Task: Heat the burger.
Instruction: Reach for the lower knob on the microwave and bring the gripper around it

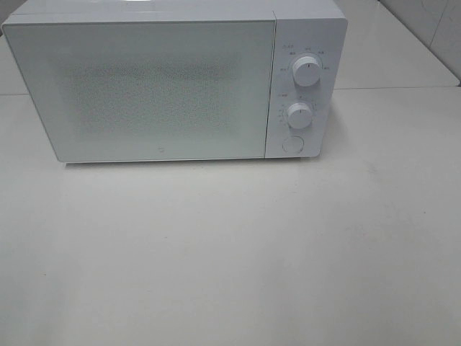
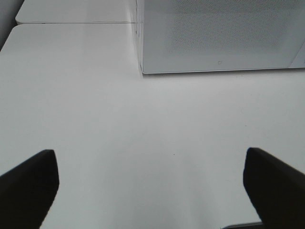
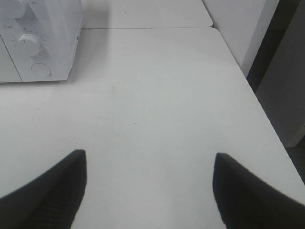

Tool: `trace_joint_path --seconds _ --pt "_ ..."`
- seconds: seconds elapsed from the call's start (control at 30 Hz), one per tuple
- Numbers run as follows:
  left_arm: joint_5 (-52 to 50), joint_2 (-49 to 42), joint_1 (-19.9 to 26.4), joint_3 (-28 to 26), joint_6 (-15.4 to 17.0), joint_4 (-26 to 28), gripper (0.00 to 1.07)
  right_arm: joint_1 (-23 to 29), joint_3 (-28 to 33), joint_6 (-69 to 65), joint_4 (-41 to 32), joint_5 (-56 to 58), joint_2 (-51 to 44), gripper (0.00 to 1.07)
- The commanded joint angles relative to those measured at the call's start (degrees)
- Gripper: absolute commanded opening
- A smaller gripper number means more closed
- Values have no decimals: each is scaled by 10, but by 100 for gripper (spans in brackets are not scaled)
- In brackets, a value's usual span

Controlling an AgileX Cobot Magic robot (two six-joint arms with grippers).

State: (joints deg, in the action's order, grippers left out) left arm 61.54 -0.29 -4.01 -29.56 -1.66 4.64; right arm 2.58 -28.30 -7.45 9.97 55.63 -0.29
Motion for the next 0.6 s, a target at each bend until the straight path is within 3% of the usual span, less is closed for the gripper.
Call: trace_joint_path --seconds 0.03,0.6 --pt "-2 -13 2 0 -2 3 98 0 0 5 0 -5 -15 72" --pt "-2 -13 2 0 -2 3 98 0 -19 5 -5 -68 3 74"
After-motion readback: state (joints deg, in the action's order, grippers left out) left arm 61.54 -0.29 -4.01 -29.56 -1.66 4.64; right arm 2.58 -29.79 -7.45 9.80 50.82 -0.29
